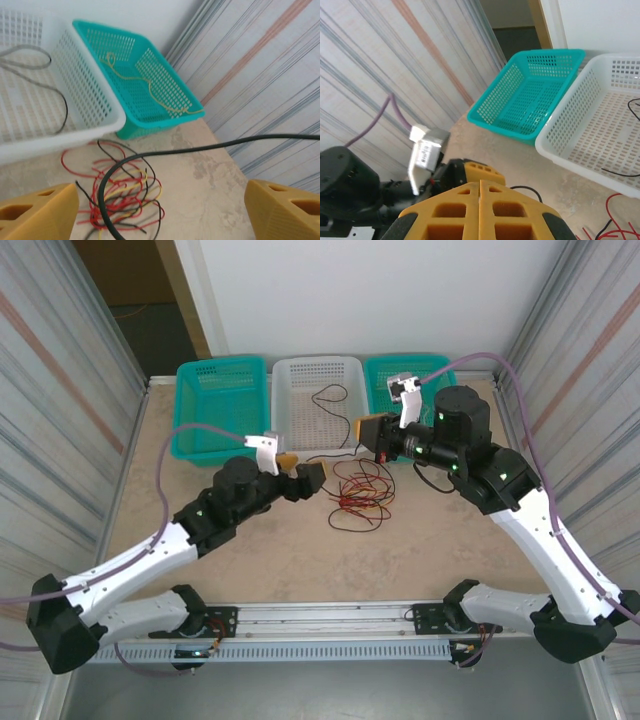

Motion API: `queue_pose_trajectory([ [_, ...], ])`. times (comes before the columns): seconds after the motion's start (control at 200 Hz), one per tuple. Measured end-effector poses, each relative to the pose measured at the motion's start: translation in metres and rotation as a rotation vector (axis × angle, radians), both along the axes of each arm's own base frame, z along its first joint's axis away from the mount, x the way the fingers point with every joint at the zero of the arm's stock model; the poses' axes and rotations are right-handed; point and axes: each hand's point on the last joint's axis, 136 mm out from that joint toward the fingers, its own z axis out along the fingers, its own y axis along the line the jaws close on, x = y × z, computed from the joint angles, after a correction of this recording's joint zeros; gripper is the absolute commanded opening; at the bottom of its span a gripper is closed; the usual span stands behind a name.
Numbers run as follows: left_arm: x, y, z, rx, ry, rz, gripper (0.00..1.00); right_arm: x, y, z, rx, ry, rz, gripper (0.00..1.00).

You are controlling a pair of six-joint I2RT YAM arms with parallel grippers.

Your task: Untangle the cables

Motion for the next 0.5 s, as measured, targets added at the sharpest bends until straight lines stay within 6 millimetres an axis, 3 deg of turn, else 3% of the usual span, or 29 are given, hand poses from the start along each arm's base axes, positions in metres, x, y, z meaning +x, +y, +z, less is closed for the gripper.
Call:
queue_pose_trajectory([
  [0.165,0.000,0.005,-0.033,0.019,0.100,0.042,0.74,0.001,0.000,-0.001,0.000,0.000,-0.002,0.00],
  [0.296,0.002,0.004,-0.037,0.003,0.129,0.057,0.57,0.000,-0.001,-0.005,0.001,0.008,-0.004,0.00],
  [0.406,0.004,0.002,-0.042,-0.004,0.150,0.064,0.52,-0.001,-0.001,-0.008,0.001,0.011,-0.004,0.00],
  [0.501,0.007,-0.002,-0.047,-0.008,0.165,0.068,0.37,-0.001,-0.001,-0.009,0.007,0.018,-0.007,0.00],
])
